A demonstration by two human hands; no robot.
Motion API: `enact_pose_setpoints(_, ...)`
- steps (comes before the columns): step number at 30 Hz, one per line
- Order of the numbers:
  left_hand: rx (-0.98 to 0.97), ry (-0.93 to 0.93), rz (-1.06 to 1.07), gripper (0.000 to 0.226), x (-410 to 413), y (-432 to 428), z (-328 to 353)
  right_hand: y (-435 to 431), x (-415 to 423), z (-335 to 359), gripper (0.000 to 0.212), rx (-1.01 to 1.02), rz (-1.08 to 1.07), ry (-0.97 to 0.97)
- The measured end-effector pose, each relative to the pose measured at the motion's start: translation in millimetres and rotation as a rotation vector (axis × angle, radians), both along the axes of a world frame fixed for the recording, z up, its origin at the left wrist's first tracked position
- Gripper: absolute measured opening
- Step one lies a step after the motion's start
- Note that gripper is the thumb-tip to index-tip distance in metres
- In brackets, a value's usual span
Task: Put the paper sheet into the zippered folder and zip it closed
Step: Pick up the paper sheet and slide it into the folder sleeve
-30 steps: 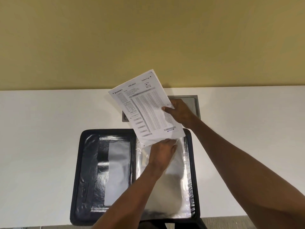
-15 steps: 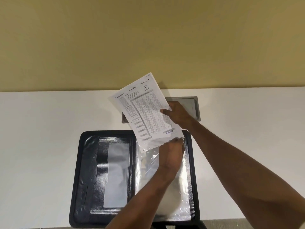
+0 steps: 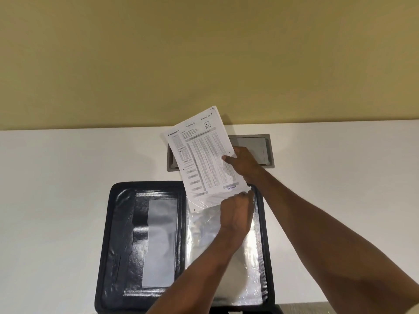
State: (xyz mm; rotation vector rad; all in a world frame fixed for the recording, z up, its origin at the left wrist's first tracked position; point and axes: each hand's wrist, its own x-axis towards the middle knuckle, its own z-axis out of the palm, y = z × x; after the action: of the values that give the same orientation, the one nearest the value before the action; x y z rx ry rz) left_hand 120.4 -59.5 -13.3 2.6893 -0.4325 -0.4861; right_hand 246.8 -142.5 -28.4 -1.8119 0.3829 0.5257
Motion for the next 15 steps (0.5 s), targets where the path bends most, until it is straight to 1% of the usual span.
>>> enact_pose_setpoints(1, 0.029, -0.007, -0.042, 0.006, 0, -1, 2, -1, 0, -1, 0.039, 0.000, -0.003, 0.006)
enact_pose_setpoints(2, 0.054, -0.031, -0.064, 0.010, 0, -2, 1, -2, -1, -2, 0.039, -0.002, -0.004, 0.007)
enact_pose_setpoints(6, 0.094, -0.156, -0.058, 0.014, -4, -4, -17, -4, -4, -6, 0.040, -0.009, -0.001, 0.027)
enact_pose_setpoints(11, 0.010, -0.255, -0.132, 0.018, -3, 0, -32, -9, -6, -12, 0.040, -0.051, -0.005, 0.092)
enact_pose_setpoints(14, -0.038, -0.335, -0.212, 0.021, 1, 3, -40, -11, -3, -17, 0.038, -0.044, -0.064, 0.176)
enact_pose_setpoints(15, -0.056, -0.357, -0.230, 0.026, 3, 3, -42, -12, -2, -18, 0.038, -0.043, -0.085, 0.198)
